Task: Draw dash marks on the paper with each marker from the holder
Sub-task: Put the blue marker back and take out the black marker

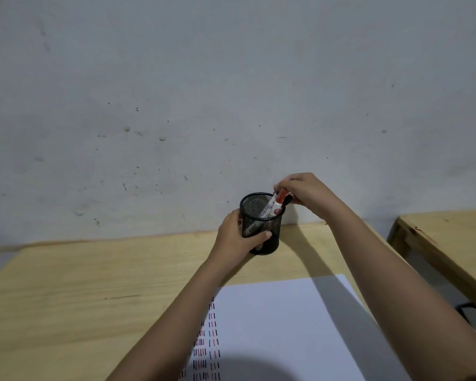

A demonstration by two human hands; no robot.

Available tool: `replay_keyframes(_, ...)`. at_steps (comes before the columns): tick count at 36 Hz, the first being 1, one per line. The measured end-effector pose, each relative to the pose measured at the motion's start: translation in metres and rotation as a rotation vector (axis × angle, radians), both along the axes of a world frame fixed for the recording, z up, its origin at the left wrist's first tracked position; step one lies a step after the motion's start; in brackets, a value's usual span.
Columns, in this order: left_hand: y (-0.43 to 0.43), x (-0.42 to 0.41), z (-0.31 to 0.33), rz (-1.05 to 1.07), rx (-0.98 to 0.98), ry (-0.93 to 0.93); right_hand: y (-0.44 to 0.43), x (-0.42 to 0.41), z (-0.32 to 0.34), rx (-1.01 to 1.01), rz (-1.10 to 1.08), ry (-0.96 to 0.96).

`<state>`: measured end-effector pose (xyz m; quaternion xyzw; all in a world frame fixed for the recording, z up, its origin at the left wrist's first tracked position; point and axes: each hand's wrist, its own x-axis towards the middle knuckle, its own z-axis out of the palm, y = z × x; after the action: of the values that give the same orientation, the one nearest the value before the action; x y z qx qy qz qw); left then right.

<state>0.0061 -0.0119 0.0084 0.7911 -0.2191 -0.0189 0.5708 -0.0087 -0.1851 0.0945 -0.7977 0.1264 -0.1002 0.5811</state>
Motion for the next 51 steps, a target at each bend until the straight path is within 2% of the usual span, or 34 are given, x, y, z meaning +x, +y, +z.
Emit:
replay_keyframes(8, 0.0, 0.001, -0.004, -0.013, -0.02, 0.014, -0.002, -0.015, -0.006, 0.044, -0.122, -0.071)
replay_keyframes(13, 0.0, 0.0, -0.004, -0.015, -0.011, 0.006, 0.0, -0.034, -0.014, 0.066, -0.156, -0.209)
replay_keyframes(19, -0.001, 0.001, -0.004, -0.011, -0.002, 0.007, 0.004, -0.042, -0.022, 0.011, -0.09, -0.285)
replay_keyframes(26, -0.001, 0.0, -0.004, -0.012, -0.01, 0.002, 0.007, -0.039, -0.025, -0.202, -0.092, -0.356)
replay_keyframes(35, 0.0, -0.003, -0.002, -0.01, -0.003, -0.002, 0.012, -0.037, -0.03, -0.161, -0.194, -0.419)
replay_keyframes(46, 0.003, -0.015, 0.008, 0.06, 0.069, 0.052, 0.012, -0.065, 0.015, -0.048, -0.239, -0.635)
replay_keyframes(51, 0.007, -0.027, 0.033, 0.082, 0.044, -0.004, 0.022, -0.092, 0.049, -0.073, -0.216, -0.76)
